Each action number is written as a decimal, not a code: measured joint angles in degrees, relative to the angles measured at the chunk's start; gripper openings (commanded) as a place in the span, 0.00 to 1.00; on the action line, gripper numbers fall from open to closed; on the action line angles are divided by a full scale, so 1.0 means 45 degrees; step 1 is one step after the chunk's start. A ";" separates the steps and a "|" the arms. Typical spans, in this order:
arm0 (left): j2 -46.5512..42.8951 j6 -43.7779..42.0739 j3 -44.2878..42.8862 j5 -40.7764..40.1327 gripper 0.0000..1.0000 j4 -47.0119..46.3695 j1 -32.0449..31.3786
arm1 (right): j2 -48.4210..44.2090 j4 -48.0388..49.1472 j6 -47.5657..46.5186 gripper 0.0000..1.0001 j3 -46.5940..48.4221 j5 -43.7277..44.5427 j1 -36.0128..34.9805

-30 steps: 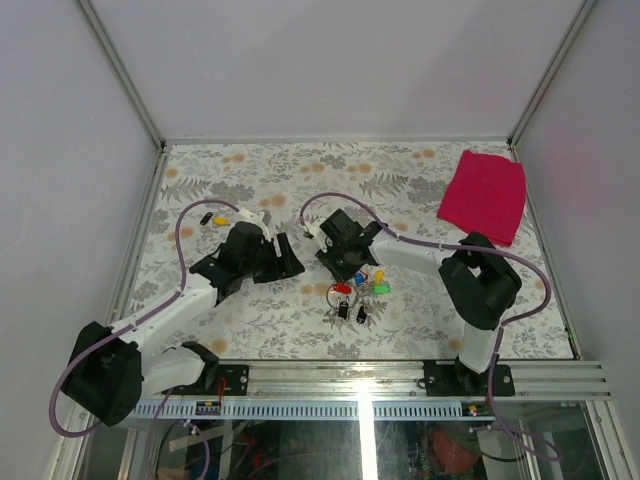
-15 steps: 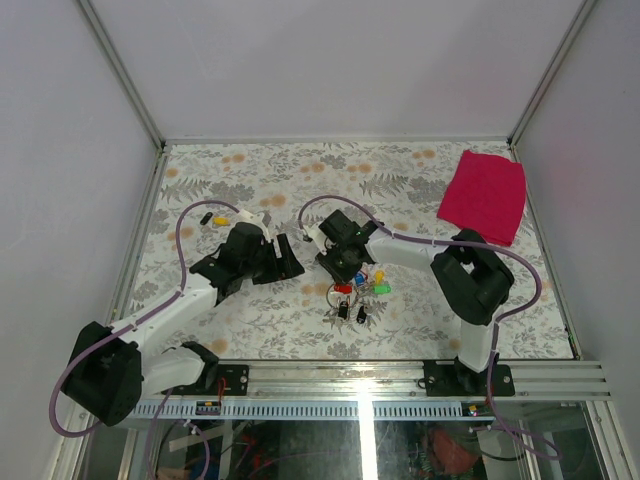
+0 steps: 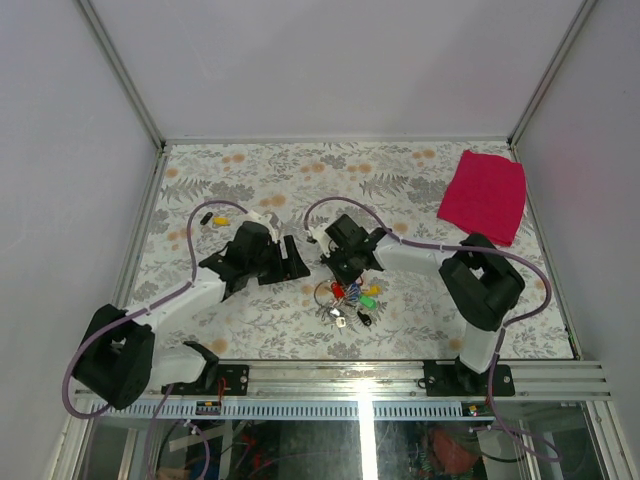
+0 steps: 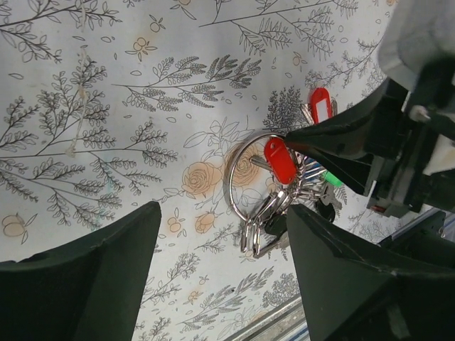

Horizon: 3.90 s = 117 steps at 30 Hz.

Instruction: Put the keys on the keyring

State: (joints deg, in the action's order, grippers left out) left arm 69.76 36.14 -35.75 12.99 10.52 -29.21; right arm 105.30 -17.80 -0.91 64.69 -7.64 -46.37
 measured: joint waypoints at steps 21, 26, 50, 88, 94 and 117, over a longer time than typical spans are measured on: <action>0.2730 0.0039 0.0500 0.0238 0.61 -0.2283 -0.1200 | -0.2851 0.2064 0.1501 0.00 -0.2919 -0.0097 0.0010; 0.2841 0.0058 0.0534 0.0238 0.58 -0.2608 -0.1365 | -0.3143 0.2152 0.1899 0.15 -0.2958 -0.0107 0.0010; 0.1481 0.0306 0.0772 -0.3619 0.44 0.0068 -0.5459 | -0.6771 0.0627 0.6067 0.31 -0.3929 0.2900 0.1370; 0.3128 -0.0248 -0.0709 -0.5153 0.00 0.0801 -0.7179 | -0.7009 0.0393 0.6105 0.26 -0.4226 0.2773 0.1389; 0.3055 -0.0889 -0.1413 -0.5527 0.00 0.1957 -0.7179 | -0.7422 0.0525 0.6071 0.23 -0.4274 0.2370 0.1394; 0.0656 -0.4031 -0.3623 -0.5236 0.00 0.3963 -0.7193 | -1.1822 0.1729 0.6052 0.31 -0.5440 0.1559 0.1404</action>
State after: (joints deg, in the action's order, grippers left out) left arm 72.71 18.00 -52.05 -10.57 28.36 -61.58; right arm 52.10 -10.02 26.33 40.21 -0.62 -40.05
